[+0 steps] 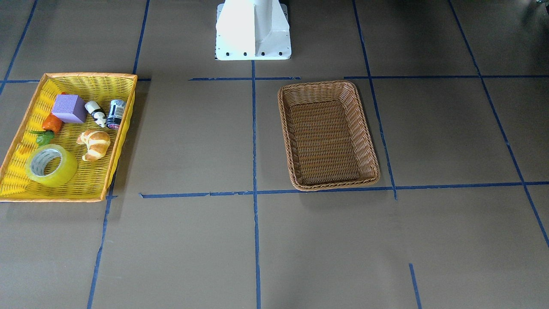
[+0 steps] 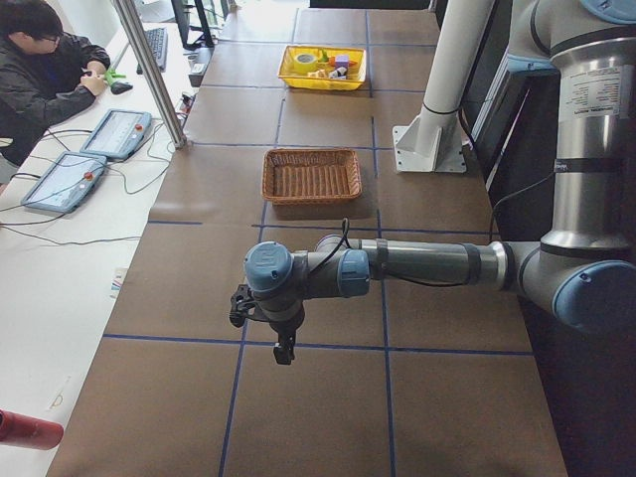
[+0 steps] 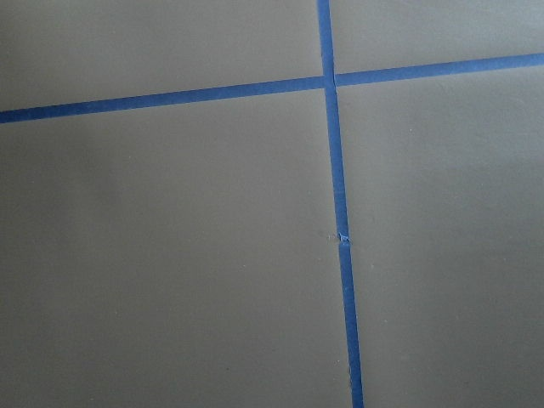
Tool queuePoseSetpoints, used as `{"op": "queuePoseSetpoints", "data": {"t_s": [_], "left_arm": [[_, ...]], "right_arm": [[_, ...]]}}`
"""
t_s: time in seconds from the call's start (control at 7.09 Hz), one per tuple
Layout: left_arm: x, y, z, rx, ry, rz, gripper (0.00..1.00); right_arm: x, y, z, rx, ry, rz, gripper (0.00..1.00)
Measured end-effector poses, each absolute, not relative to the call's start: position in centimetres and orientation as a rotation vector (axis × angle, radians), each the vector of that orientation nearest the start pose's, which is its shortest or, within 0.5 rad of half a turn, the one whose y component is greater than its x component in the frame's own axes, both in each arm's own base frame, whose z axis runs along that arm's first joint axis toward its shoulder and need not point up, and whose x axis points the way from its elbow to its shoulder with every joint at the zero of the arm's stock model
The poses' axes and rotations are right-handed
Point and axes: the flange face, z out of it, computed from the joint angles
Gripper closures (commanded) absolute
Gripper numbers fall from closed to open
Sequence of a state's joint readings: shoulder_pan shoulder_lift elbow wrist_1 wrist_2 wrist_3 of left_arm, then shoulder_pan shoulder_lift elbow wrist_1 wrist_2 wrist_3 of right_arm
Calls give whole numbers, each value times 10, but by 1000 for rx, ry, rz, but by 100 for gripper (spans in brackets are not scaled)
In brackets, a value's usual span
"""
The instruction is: Move tape to another basket
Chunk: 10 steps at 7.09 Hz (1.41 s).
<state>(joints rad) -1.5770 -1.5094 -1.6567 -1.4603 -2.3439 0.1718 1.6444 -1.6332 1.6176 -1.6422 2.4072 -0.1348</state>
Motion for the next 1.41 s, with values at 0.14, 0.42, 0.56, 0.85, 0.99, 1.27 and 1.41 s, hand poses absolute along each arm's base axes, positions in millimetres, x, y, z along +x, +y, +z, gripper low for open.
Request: {"op": "queuePoseSetpoints", "data": {"t_s": [0.14,0.42,0.56,0.85,0.99,1.27,1.41], "left_arm": [[-67,-460,656,-11,777,124,0],[-67,-462,654,-7,777,125,0],[-67,-462,653,-5,777,126,0],[-67,-463,652,-1,776,129,0],[-67,-464,651,0,776,129,0],[-67,-464,650,2,776,131,0],[-67,-464,651,2,776,132,0]], "right_arm": [[93,-455,667,8,-838,-22,0],[93,-457,664,13,-837,-24,0],[93,-458,663,15,-837,-24,0],[93,-460,661,17,-837,-21,0],[93,-461,658,20,-836,-23,0],[85,-466,652,24,-834,-43,0],[82,-469,649,27,-833,-50,0]]}}
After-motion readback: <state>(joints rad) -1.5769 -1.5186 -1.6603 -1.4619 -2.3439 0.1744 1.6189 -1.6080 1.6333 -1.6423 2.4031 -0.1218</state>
